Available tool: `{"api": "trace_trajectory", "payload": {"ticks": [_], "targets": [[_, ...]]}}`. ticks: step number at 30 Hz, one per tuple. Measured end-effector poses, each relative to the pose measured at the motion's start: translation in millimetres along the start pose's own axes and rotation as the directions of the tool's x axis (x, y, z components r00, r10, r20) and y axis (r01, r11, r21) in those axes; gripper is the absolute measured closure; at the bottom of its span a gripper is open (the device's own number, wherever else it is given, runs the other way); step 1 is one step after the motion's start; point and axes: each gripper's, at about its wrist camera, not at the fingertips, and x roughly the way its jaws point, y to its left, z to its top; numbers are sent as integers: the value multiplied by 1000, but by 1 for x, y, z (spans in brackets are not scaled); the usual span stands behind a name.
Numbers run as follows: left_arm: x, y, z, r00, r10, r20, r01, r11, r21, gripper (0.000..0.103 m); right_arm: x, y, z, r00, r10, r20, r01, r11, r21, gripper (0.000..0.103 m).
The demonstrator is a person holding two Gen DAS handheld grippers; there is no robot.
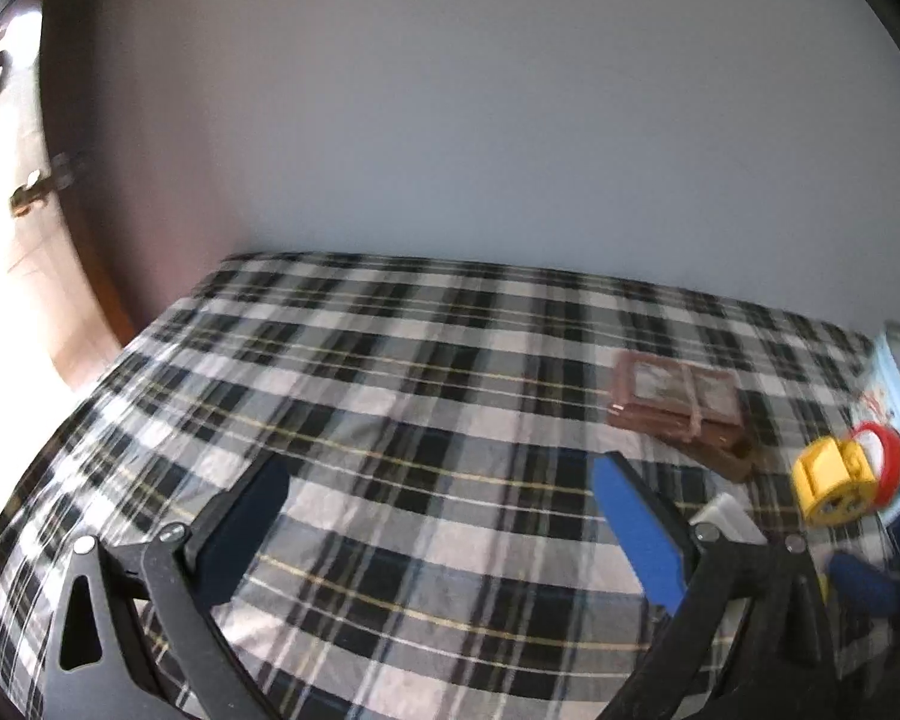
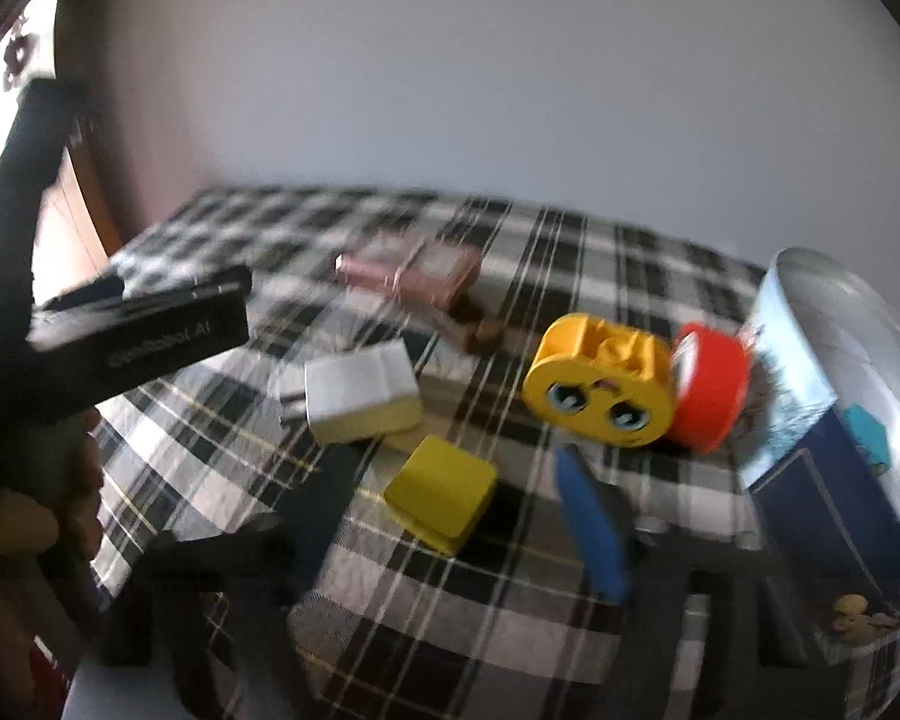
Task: Organize rigid objects
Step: 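Move the right tool to grasp the yellow block while the left tool approaches the white block, then close the left tool on the white box while the right tool holds the yellow cube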
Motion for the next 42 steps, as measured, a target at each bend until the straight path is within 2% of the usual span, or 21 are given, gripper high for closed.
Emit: {"api": "trace_trajectory", "payload": {"ticks": [2, 6, 9, 11, 16, 17, 21, 23, 25, 27, 28, 30, 32, 35, 38, 41, 42], "targets": [[-2, -6, 0, 999, -44, 2, 44, 998, 33, 1, 6, -4, -2, 999, 17, -35, -16, 1000, 18, 62], [-9, -24, -2, 993, -121, 19, 117, 983, 139, 1, 2, -22, -4, 998, 68, -7, -67, 993, 100, 63], [-15, -37, -5, 984, -177, 29, 167, 964, 207, 1, -9, -36, -9, 997, 70, 45, -75, 990, 118, 63], [-18, -49, -8, 978, -208, 23, 194, 943, 269, 1, -22, -44, -13, 995, 48, 88, -57, 993, 106, 63], [-23, -85, -17, 972, -233, -14, 216, 876, 431, 1, -47, -66, -24, 986, 26, 165, -38, 997, 70, 63], [-21, -92, -20, 972, -234, -36, 224, 859, 460, 3, -49, -70, -25, 984, 21, 175, -34, 997, 70, 63], [-10, -109, -25, 965, -228, -130, 262, 819, 511, 22, -45, -83, -23, 987, 31, 155, -47, 993, 105, 63], [-5, -108, -24, 956, -246, -162, 294, 819, 493, 26, -44, -88, -23, 989, 37, 140, -53, 992, 116, 63], [0, -101, -21, 936, -285, -205, 348, 827, 442, 29, -41, -91, -22, 991, 44, 127, -61, 989, 132, 63], [9, -90, -18, 899, -348, -267, 424, 844, 329, 34, -39, -96, -23, 992, 58, 115, -75, 985, 154, 63], [9, -84, -16, 890, -372, -264, 440, 851, 286, 41, -38, -98, -23, 992, 66, 109, -84, 983, 164, 63], [8, -83, -18, 903, -348, -253, 413, 865, 284, 48, -38, -102, -25, 992, 75, 103, -93, 979, 181, 63], [4, -86, -21, 912, -329, -247, 394, 870, 298, 48, -39, -106, -25, 991, 81, 103, -100, 976, 194, 63], [3, -82, -23, 909, -337, -247, 398, 878, 266, 49, -43, -111, -25, 990, 80, 118, -103, 974, 204, 63], [0, -66, -20, 899, -373, -227, 414, 894, 169, 49, -50, -115, -26, 987, 72, 142, -100, 975, 199, 63], [1, -40, -18, 883, -433, -180, 439, 898, -6, 49, -56, -112, -28, 984, 64, 169, -96, 978, 185, 63], [0, -34, -18, 885, -435, -167, 434, 900, -40, 49, -59, -111, -27, 982, 61, 179, -93, 979, 181, 63]]}}
